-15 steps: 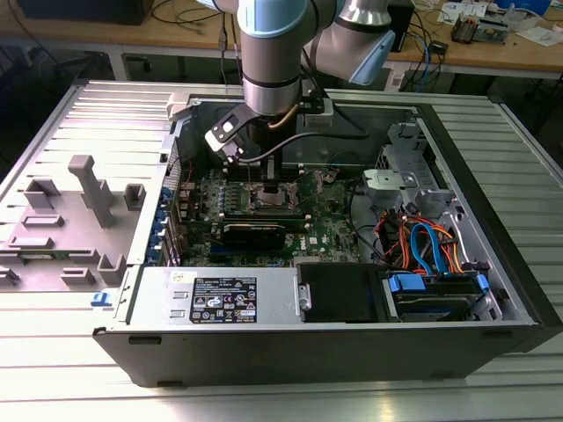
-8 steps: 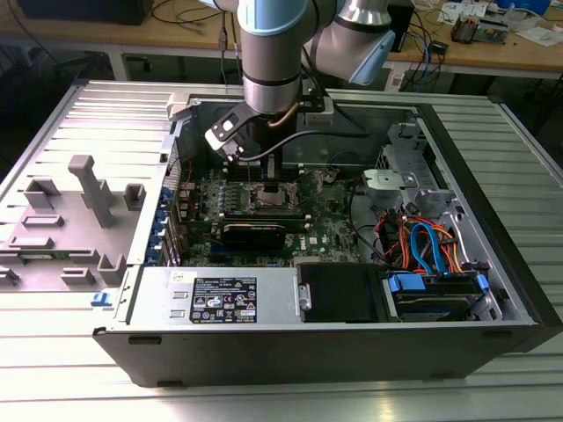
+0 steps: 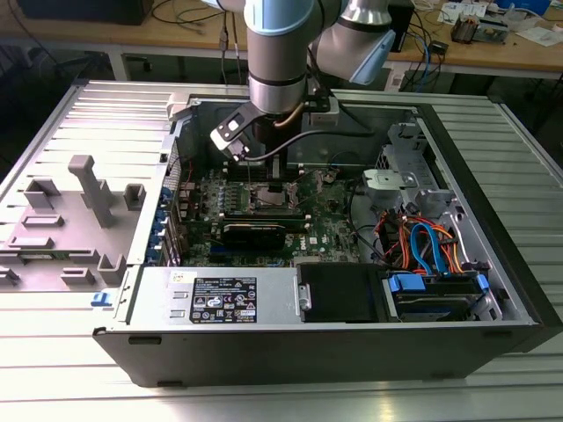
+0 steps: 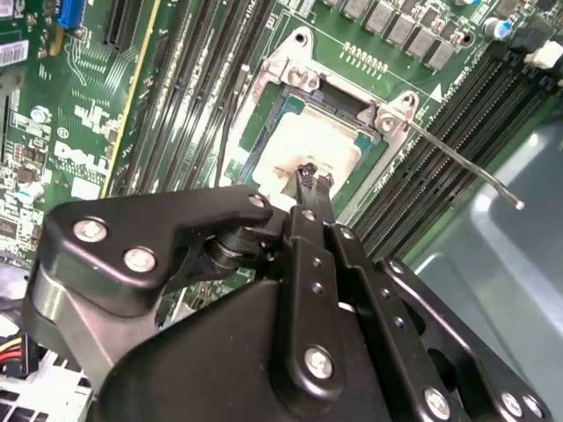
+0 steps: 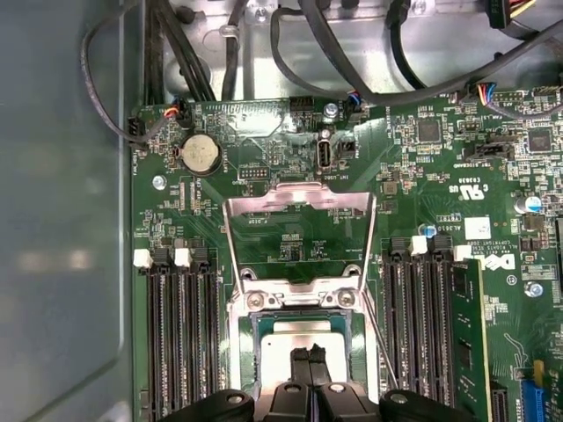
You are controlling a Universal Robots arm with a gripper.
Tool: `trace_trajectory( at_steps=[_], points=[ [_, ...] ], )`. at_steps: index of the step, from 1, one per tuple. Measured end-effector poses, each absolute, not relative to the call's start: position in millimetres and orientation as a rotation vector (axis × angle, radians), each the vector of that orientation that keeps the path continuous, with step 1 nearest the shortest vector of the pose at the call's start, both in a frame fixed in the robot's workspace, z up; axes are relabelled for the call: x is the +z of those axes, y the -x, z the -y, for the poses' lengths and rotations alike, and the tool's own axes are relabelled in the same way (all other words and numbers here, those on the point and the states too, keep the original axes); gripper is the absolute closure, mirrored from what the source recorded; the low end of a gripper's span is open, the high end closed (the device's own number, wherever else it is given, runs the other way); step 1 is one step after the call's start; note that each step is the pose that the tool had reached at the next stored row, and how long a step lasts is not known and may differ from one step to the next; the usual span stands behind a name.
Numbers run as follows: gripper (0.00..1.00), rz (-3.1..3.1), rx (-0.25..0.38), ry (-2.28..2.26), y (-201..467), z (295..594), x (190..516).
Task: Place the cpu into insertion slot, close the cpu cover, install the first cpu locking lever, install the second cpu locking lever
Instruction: 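Close the cpu cover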
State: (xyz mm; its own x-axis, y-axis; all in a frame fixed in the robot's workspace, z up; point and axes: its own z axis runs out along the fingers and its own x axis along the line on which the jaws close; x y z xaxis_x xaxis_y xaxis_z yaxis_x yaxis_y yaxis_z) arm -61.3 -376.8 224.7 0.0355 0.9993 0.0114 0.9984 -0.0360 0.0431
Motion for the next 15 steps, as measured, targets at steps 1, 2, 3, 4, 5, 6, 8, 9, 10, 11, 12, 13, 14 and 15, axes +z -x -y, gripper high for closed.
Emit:
trace_trajectory(
  at_steps=[1, 2, 3, 4, 5, 6, 8, 9, 10, 11, 12, 13, 14, 15],
  points=[
    [0.89, -2.165, 0.060, -2.244, 61.3, 376.8, 227.2],
    [0.89, -2.165, 0.060, -2.244, 61.3, 376.8, 230.0],
    [0.89, -2.165, 0.060, -2.244, 61.3, 376.8, 230.9],
    [0.89, -2.165, 0.060, -2.244, 61.0, 376.8, 230.8],
    [0.89, -2.165, 0.060, -2.244, 60.3, 376.9, 230.8],
    [0.89, -2.165, 0.059, -2.244, 59.2, 376.8, 230.8],
    [0.89, -2.165, 0.059, -2.244, 54.7, 376.9, 230.7],
    [0.89, -2.165, 0.058, -2.244, 54.6, 376.9, 231.3],
    [0.89, -2.165, 0.059, -2.244, 54.5, 376.8, 232.5],
    [0.89, -2.165, 0.058, -2.244, 54.5, 376.8, 234.7],
    [0.89, -2.165, 0.058, -2.244, 54.5, 376.8, 237.0],
    [0.89, -2.165, 0.058, -2.244, 54.5, 376.8, 241.2],
    [0.89, -2.165, 0.058, -2.244, 54.5, 376.8, 242.2],
    [0.89, -2.165, 0.059, -2.244, 54.5, 376.7, 242.2]
  ],
)
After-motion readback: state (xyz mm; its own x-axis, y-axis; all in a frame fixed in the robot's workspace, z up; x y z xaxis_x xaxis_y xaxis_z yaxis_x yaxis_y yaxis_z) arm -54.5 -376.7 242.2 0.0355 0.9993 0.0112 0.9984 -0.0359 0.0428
